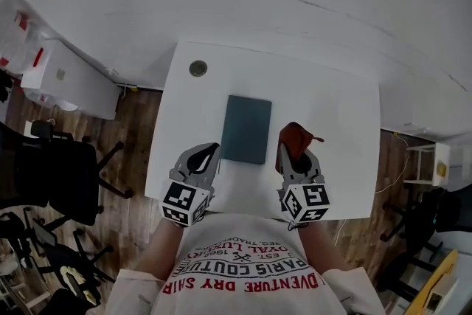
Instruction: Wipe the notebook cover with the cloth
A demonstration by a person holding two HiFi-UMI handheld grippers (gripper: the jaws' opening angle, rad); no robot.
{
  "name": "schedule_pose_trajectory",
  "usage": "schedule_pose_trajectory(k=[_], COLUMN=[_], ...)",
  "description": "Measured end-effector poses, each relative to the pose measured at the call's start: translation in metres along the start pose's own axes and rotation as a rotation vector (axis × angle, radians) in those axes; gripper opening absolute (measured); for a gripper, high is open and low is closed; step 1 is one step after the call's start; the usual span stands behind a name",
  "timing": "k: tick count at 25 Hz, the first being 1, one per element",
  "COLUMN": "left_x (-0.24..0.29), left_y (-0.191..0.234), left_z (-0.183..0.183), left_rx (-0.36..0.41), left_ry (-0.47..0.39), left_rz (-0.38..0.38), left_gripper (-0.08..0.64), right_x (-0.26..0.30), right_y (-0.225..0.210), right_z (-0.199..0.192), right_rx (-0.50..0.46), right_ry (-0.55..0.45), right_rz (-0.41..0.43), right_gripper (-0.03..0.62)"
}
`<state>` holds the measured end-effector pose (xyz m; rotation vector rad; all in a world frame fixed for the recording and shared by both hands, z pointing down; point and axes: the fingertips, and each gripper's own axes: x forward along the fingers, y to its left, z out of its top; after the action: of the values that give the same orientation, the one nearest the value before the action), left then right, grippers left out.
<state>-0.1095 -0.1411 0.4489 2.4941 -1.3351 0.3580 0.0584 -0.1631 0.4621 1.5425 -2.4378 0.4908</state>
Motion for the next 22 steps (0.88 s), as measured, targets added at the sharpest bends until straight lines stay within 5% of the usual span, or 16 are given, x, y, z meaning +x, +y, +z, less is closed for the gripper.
schedule_pose_trajectory(k=[4, 12, 22], left_x=[0.027, 0.068, 0.094], left_y=[0.008, 0.007, 0.011], left_z=[-0.034, -0.1, -0.15], left_rx=[0.052, 0.005, 0.023], left_ry=[0.059, 0.202, 0.369], left_rz=[-0.087, -0.218, -0.212], left_gripper=[0.009, 0.009, 0.009], right_x=[0.015, 0.034, 0.076], right_y=[0.006, 0.01, 0.014], right_z=[-0.009, -0.037, -0.053], right_rx=[-0.007, 0.006, -0.055], right_ry=[0.021, 0.088, 0.164], right_rz=[-0.043, -0.07, -0.024], right_gripper=[0.077, 0.077, 0.077])
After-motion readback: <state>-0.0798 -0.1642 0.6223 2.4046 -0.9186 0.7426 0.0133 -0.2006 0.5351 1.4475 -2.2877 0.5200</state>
